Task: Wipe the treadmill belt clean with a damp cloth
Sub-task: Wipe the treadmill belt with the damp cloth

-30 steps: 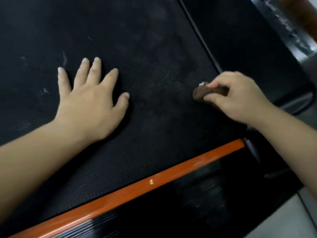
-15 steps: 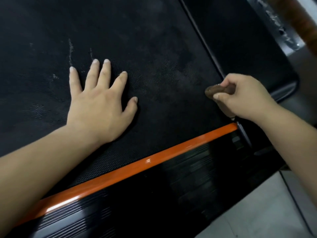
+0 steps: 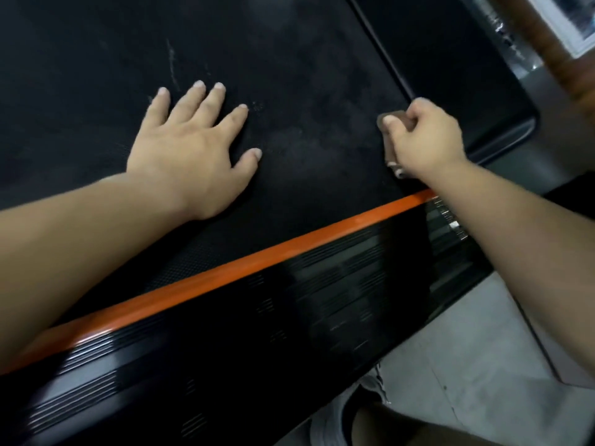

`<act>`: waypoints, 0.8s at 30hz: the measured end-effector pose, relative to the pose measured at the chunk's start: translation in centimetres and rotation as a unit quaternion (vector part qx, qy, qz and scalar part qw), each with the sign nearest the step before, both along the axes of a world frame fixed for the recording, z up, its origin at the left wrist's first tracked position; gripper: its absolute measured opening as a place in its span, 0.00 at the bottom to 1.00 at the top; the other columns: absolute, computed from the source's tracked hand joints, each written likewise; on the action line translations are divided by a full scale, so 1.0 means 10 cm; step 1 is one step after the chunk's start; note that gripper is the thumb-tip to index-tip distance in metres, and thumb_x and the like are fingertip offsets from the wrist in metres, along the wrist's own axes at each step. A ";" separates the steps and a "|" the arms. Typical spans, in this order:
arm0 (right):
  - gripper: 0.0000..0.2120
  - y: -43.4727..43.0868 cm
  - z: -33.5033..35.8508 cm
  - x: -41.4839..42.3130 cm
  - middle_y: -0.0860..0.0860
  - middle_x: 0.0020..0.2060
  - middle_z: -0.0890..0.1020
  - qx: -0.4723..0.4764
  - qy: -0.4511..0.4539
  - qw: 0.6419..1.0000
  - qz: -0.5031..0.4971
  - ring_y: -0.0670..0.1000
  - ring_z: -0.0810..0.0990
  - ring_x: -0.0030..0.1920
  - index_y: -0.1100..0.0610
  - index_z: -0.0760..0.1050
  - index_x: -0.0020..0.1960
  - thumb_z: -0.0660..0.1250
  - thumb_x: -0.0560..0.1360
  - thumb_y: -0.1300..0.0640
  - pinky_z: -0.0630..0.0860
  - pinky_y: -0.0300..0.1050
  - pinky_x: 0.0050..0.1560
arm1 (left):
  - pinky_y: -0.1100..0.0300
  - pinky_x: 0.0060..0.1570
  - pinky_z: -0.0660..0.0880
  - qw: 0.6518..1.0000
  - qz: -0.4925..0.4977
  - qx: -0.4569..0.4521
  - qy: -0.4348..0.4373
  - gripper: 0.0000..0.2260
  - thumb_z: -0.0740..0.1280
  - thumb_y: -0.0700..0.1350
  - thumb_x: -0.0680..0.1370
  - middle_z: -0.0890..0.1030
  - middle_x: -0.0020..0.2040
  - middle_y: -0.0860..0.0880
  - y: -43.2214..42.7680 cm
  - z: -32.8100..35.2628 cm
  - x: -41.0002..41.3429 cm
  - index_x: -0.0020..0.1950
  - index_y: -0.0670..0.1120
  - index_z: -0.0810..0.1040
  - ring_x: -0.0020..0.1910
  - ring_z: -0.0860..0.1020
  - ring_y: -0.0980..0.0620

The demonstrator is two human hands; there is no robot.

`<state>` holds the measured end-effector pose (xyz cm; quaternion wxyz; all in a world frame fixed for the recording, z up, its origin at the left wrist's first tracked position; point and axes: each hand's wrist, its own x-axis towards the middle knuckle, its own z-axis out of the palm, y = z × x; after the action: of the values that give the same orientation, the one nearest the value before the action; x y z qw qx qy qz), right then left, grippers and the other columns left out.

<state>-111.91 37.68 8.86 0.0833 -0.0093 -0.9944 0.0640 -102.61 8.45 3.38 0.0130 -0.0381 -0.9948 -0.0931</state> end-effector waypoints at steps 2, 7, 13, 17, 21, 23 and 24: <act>0.14 -0.14 -0.06 -0.06 0.59 0.52 0.81 0.012 0.001 0.999 -0.044 0.63 0.79 0.54 0.53 0.74 0.49 0.63 0.78 0.42 0.73 0.51 0.50 | 0.43 0.79 0.41 1.000 0.006 0.001 -0.002 0.33 0.44 0.66 0.80 0.49 0.84 0.47 -0.16 -0.01 0.09 0.83 0.53 0.52 0.82 0.45 0.47; 0.14 -0.86 -0.18 0.27 0.53 0.46 0.78 -0.047 -0.012 0.994 0.101 0.57 0.78 0.45 0.50 0.73 0.47 0.64 0.77 0.40 0.69 0.46 0.41 | 0.42 0.79 0.43 1.000 0.000 0.006 -0.002 0.34 0.41 0.67 0.80 0.51 0.83 0.46 -0.33 -0.01 0.21 0.83 0.52 0.54 0.82 0.47 0.45; 0.14 -0.35 -0.12 0.14 0.58 0.46 0.80 0.000 0.002 0.990 0.141 0.61 0.79 0.48 0.54 0.74 0.48 0.65 0.77 0.42 0.72 0.51 0.45 | 0.40 0.79 0.44 1.000 0.005 0.011 0.015 0.36 0.44 0.67 0.78 0.55 0.83 0.45 -0.33 -0.05 0.20 0.82 0.52 0.58 0.82 0.49 0.45; 0.15 0.04 -0.05 0.06 0.62 0.51 0.81 0.023 0.006 1.000 -0.005 0.65 0.79 0.52 0.55 0.74 0.52 0.63 0.78 0.42 0.73 0.53 0.49 | 0.41 0.79 0.44 0.999 0.008 0.027 0.020 0.35 0.46 0.67 0.77 0.56 0.83 0.46 -0.30 -0.04 0.19 0.81 0.52 0.60 0.82 0.50 0.46; 0.14 -0.77 -0.21 0.53 0.56 0.47 0.80 -0.014 -0.012 0.991 0.130 0.63 0.79 0.47 0.51 0.73 0.50 0.63 0.77 0.40 0.65 0.49 0.41 | 0.42 0.79 0.43 0.999 0.014 0.048 0.020 0.35 0.48 0.66 0.77 0.57 0.82 0.47 -0.30 -0.01 0.22 0.80 0.52 0.62 0.82 0.50 0.48; 0.12 -1.04 -0.21 0.76 0.50 0.43 0.75 -0.051 -0.047 0.974 0.215 0.58 0.74 0.42 0.48 0.69 0.46 0.64 0.77 0.40 0.63 0.46 0.40 | 0.42 0.79 0.43 0.998 0.012 0.063 0.017 0.34 0.50 0.65 0.76 0.58 0.82 0.47 -0.32 0.02 0.23 0.79 0.51 0.64 0.82 0.51 0.48; 0.13 -1.04 -0.17 0.80 0.49 0.43 0.73 -0.056 -0.054 0.969 0.234 0.55 0.72 0.41 0.47 0.67 0.45 0.64 0.76 0.40 0.64 0.46 0.40 | 0.42 0.79 0.44 0.998 0.011 0.066 0.014 0.34 0.50 0.65 0.76 0.58 0.82 0.47 -0.33 0.03 0.23 0.79 0.51 0.65 0.82 0.51 0.48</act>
<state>-103.96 27.27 7.14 0.0113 0.2155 -0.9668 0.1366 -100.26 5.12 3.67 0.0305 -0.0272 -0.9867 -0.1575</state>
